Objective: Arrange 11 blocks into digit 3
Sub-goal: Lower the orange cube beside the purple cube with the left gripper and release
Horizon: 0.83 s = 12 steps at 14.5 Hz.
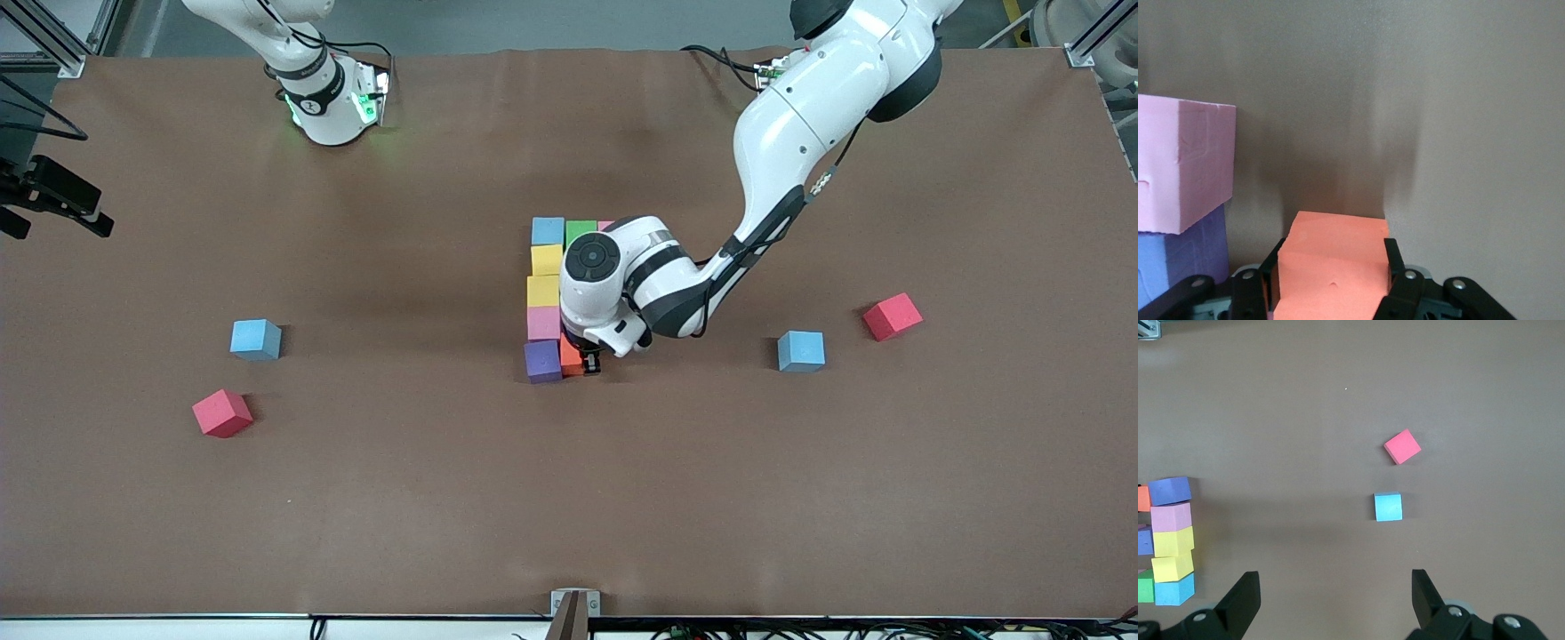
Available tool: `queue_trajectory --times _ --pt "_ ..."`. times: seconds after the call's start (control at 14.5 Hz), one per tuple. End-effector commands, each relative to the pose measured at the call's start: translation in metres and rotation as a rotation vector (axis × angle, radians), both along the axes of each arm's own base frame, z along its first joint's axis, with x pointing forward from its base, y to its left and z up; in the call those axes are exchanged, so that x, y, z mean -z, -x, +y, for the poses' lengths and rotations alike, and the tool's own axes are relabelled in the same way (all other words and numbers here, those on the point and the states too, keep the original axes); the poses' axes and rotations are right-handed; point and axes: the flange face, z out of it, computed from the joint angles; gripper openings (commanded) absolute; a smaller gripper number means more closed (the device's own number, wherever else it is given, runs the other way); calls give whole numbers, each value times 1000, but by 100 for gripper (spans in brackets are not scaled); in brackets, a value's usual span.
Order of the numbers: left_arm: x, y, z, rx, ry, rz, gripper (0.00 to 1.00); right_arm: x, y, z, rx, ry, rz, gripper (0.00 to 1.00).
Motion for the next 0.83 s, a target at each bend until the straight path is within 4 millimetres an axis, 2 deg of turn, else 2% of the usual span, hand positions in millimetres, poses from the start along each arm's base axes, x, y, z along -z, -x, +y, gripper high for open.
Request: queue_trajectory --times 0.0,0.34,0.48,0.55,0.62,0.76 --pt "8 -11 6 -63 21 -5 9 -4 4 1 5 8 -8 100" --pt "7 -13 7 -66 23 -9 9 -4 4 1 5 8 -8 100" --pt "8 -11 5 -64 23 -6 12 -4 4 1 5 8 -8 100" --pt "9 -10 4 -61 21 -5 23 -4 4 1 5 8 -8 100" --pt "9 -11 5 -62 21 -5 40 -4 4 1 5 8 -8 100" --pt "6 -9 3 -54 23 -10 99 -4 4 2 3 8 -8 100"
